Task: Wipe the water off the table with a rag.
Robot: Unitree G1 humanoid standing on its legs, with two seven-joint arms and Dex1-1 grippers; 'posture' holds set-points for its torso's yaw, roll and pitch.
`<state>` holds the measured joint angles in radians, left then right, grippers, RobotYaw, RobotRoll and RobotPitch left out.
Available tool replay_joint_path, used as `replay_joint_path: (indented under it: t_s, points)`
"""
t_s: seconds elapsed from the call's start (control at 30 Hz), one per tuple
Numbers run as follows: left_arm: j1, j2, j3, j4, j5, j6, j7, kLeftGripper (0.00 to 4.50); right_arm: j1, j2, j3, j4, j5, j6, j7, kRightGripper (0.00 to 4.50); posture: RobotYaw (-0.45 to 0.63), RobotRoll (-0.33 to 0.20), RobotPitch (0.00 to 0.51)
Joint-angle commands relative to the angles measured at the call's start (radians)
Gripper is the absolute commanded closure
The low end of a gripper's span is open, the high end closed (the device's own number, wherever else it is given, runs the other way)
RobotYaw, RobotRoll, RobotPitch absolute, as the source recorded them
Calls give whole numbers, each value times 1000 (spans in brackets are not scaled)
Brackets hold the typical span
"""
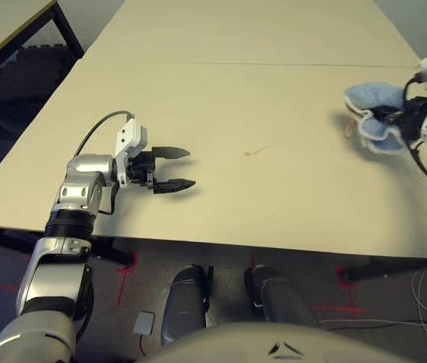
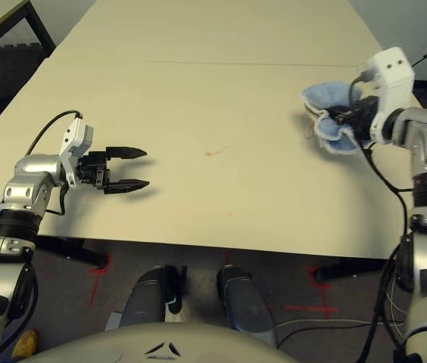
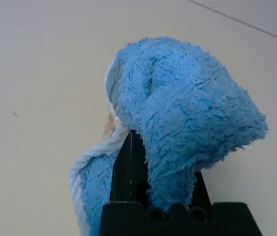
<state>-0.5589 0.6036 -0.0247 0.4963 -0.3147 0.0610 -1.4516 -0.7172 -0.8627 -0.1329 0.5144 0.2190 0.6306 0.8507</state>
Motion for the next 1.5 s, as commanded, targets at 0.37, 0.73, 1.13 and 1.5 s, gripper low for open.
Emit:
replay_joint_path:
  t_s: [0.37,0.73,1.13,1.5]
  points:
    - [-19,4,-14,28,16,-12,-11,0,24,-3,50,173,-98,-118,-21,4428,-258,0,104]
    - [-19,17,-15,16,15,0,-20,0,-28,37,64,366,-202,-321,-156,4428,-258,0,111]
    - [-30,26,4,16,5,16,-6,0,-29,-14,-25,367,-178,-434,-226,49,-262,0,123]
    - [-27,-43,135,21,-41,0,217,0,26,50,-203,298,-23,-619,-269,16,-259,0,131]
